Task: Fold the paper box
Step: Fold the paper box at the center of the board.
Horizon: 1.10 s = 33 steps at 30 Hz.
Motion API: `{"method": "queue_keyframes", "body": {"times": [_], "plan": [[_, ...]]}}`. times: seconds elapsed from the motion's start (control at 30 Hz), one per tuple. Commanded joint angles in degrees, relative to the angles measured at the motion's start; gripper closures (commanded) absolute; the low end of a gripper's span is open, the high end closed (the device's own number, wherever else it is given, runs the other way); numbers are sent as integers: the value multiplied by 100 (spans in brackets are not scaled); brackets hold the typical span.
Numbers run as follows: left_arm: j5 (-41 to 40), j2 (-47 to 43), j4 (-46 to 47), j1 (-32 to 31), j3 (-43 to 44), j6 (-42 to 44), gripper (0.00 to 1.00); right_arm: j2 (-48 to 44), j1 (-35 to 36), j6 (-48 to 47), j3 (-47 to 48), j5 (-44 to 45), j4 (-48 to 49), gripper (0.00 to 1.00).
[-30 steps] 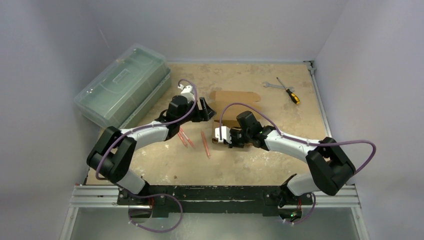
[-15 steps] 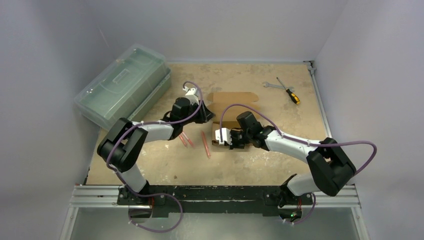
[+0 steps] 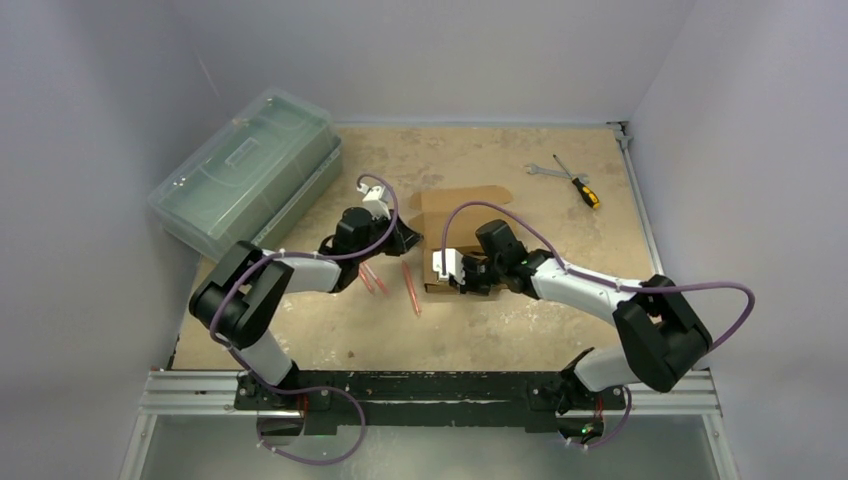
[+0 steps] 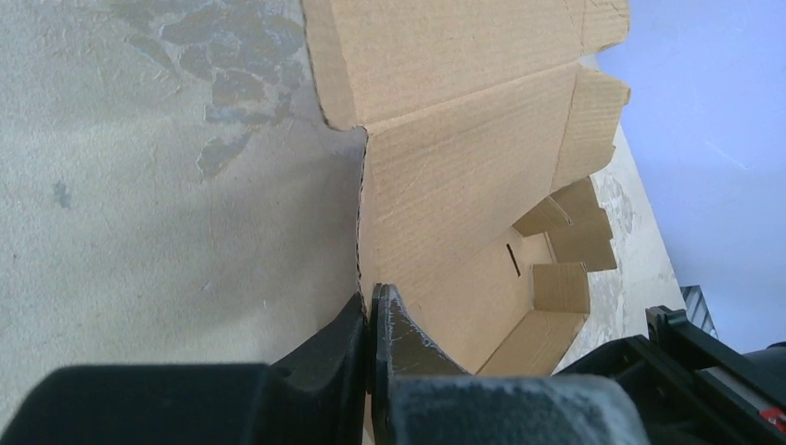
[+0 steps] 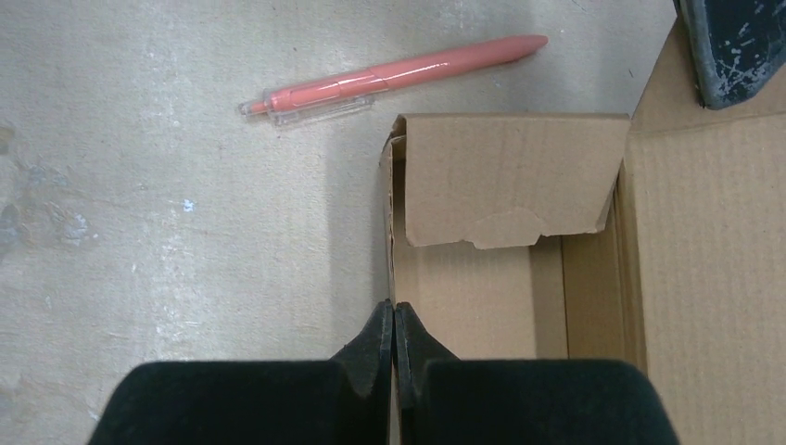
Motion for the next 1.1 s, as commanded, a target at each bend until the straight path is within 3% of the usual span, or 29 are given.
{"method": "queue_keyframes", "body": {"times": [0.0, 0.33, 0.63, 0.8, 1.07], "plan": [[-46, -298, 94, -87, -257, 22, 100, 65, -60, 335, 314, 18, 117, 100], [-147, -272, -7, -191, -258, -217, 100, 209, -77, 408, 396, 35, 16, 100], [-211, -524, -545, -191, -36, -307, 69, 232, -70, 193, 405, -59, -141, 100], [-297, -763, -752, -182, -8, -269, 65, 223, -66, 149, 396, -95, -153, 100], [-849, -1465, -1685, -141, -223, -106, 50, 230, -70, 147, 407, -96, -165, 100]]}}
